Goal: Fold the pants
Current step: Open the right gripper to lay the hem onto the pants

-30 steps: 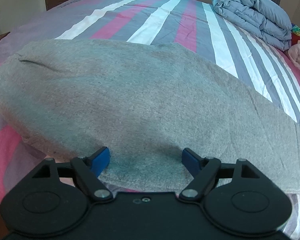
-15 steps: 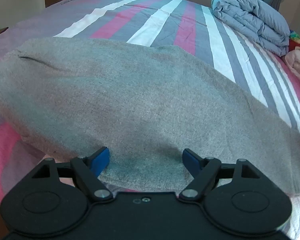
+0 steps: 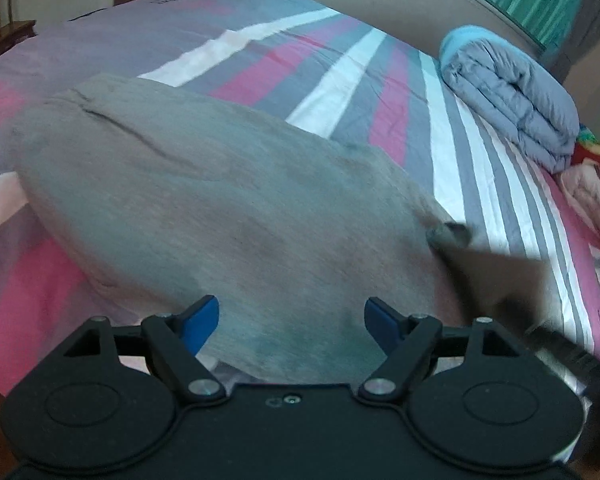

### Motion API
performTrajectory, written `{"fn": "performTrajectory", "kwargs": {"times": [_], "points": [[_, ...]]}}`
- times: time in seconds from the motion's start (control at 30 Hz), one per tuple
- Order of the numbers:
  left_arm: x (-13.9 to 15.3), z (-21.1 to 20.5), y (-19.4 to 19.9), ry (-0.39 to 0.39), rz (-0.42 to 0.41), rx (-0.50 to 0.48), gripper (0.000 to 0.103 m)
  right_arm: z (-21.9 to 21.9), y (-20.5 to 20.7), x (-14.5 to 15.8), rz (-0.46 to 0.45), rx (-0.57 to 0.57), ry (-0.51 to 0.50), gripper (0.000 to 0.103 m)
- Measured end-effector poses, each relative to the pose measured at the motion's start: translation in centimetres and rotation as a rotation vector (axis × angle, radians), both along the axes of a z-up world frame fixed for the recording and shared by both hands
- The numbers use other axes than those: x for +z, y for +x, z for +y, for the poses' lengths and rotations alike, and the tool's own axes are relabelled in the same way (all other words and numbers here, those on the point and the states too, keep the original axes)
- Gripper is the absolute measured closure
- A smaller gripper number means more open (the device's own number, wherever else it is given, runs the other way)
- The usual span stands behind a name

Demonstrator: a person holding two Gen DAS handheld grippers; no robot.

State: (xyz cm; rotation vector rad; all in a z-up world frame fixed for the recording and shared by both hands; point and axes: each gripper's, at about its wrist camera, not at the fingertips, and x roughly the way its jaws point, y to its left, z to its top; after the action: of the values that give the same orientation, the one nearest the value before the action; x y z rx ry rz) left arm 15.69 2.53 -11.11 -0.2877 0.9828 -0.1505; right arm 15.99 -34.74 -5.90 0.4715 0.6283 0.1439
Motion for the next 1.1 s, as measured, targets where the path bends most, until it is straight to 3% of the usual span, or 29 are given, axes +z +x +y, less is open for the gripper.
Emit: {"fn": "performTrajectory", "kwargs": {"times": [0.1, 0.13, 0.17, 0.2, 0.27, 0.33, 0.37, 0.53, 0.67, 0.7, 0.77, 0.87, 0.93, 1.03, 1.1], "points": [[-0.1, 0.4, 0.2, -0.003, 0.004, 0.011, 0.031, 3.3, 0.3, -3.3, 0.092, 0.041, -0.079, 0.094], [-0.1, 0.4, 0.2, -0.001, 0.004, 0.012, 0.031, 3.8, 0.7, -4.1, 0.123, 0.053, -0.095, 0.089], [-0.1, 0.5, 0.3, -0.001, 0.004, 0.012, 0.03, 4.1, 0.5, -4.7, 0.149, 0.059, -0.088, 0.077], [0.0, 0.5, 0.3, -0.002, 0.005, 0.015, 0.03, 4.1, 0.4, -4.5, 0.151, 0.083, -0.042, 0.054], [0.0, 0.3, 0.3, 0.0, 0.009, 0.013, 0.03, 3.4, -1.3, -3.7, 0.119, 0.159, 0.06, 0.019], [0.1, 0.0, 0.3, -0.005, 0.014, 0.003, 0.03, 2.5, -2.1, -2.4, 0.054, 0.231, 0.127, 0.019], [0.0, -0.2, 0.3, -0.012, 0.019, -0.004, 0.03, 1.6, -2.3, -1.8, 0.022, 0.217, 0.112, 0.019], [-0.6, -2.1, 0.2, -0.073, 0.071, -0.057, 0.03, -4.1, -1.3, -2.8, 0.066, -0.008, -0.062, 0.019], [-1.1, -3.1, 0.3, -0.064, 0.087, -0.047, 0.03, -6.3, -1.4, -4.6, 0.084, -0.108, -0.263, 0.021], [-1.1, -3.2, 0.2, -0.064, 0.086, -0.045, 0.03, -6.5, -1.3, -5.3, 0.106, -0.088, -0.246, 0.031], [-1.1, -2.9, 0.2, -0.067, 0.09, -0.038, 0.03, -6.4, -1.9, -5.2, 0.081, -0.055, -0.176, 0.037], [-1.0, -2.2, 0.6, -0.078, 0.098, -0.009, 0.03, -2.5, -1.3, -4.1, -0.029, 0.116, -0.296, 0.037], [-0.7, -1.7, 0.8, -0.074, 0.091, 0.006, 0.03, 0.4, -1.3, -4.6, -0.046, 0.275, -0.306, 0.037], [-0.5, -0.8, 0.9, -0.075, 0.087, 0.024, 0.03, 2.9, 0.1, -5.6, -0.045, 0.328, -0.359, 0.038], [-0.5, -0.4, 1.1, -0.079, 0.088, 0.029, 0.03, 3.8, 1.0, -6.3, -0.028, 0.349, -0.359, 0.06]]}}
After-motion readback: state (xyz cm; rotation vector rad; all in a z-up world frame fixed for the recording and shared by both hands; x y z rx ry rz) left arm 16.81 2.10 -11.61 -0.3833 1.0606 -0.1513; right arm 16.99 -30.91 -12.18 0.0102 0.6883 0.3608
